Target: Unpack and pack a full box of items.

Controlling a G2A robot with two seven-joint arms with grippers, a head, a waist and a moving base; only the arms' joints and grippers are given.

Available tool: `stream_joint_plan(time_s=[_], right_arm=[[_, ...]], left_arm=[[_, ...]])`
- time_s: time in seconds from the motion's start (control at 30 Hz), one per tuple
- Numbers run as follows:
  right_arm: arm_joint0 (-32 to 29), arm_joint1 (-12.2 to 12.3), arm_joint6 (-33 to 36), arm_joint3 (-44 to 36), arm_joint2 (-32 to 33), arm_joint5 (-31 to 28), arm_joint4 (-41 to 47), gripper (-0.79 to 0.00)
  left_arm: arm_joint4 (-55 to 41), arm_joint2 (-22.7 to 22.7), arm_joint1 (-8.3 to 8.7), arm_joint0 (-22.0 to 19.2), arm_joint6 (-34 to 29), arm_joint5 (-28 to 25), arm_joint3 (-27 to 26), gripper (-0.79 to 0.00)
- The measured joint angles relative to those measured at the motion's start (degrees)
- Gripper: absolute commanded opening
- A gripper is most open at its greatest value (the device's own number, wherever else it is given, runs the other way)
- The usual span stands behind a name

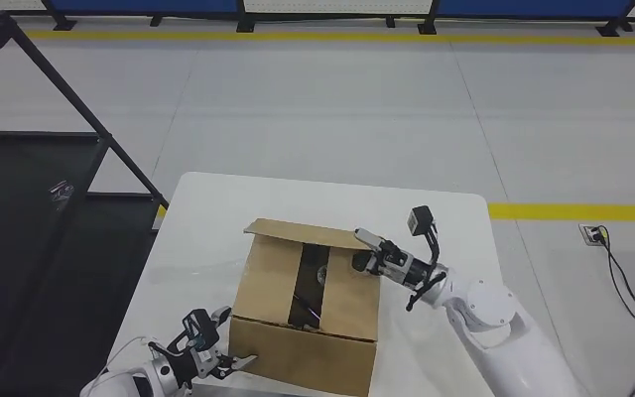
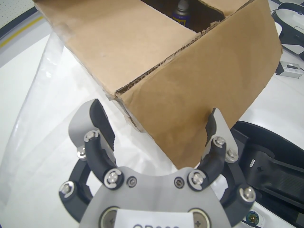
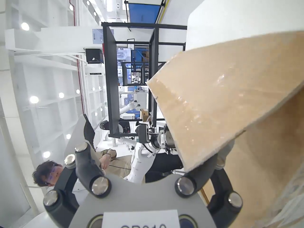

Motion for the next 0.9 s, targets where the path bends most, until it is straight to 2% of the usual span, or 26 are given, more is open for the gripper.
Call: stream_joint_plan(time_s=[0.1, 0.2, 0.73, 0.8, 0.9], right_arm=[[2.7, -0.7, -3.8, 1.7, -1.5, -0.5, -2.0, 0.0], [4.6, -1.1, -4.8, 3.2, -2.7, -1.3, -3.3, 0.0], [4.5, -1.5, -5.8, 3.9, -2.7, -1.5, -1.0, 0.0], [6.4, -2.3, -7.5, 6.5, -3.7, -1.5, 1.8, 0.0], [10.8, -3.8, -11.6, 11.0, -6.8, -1.0, 0.7, 0.0]], left_arm=[[-0.2, 0.2, 0.11, -0.2, 0.5, -0.1, 0.1, 0.0], [-1.0, 0.4, 0.19, -0.7, 0.7, -0.2, 0.6, 0.0], [-2.0, 0.9, 0.16, -1.3, 0.2, 0.6, 1.0, 0.0], [-1.8, 1.2, 0.23, -1.5, -0.4, 0.7, 0.6, 0.0], [-0.6, 1.3, 0.41, -1.2, -0.6, 0.6, -0.2, 0.0]])
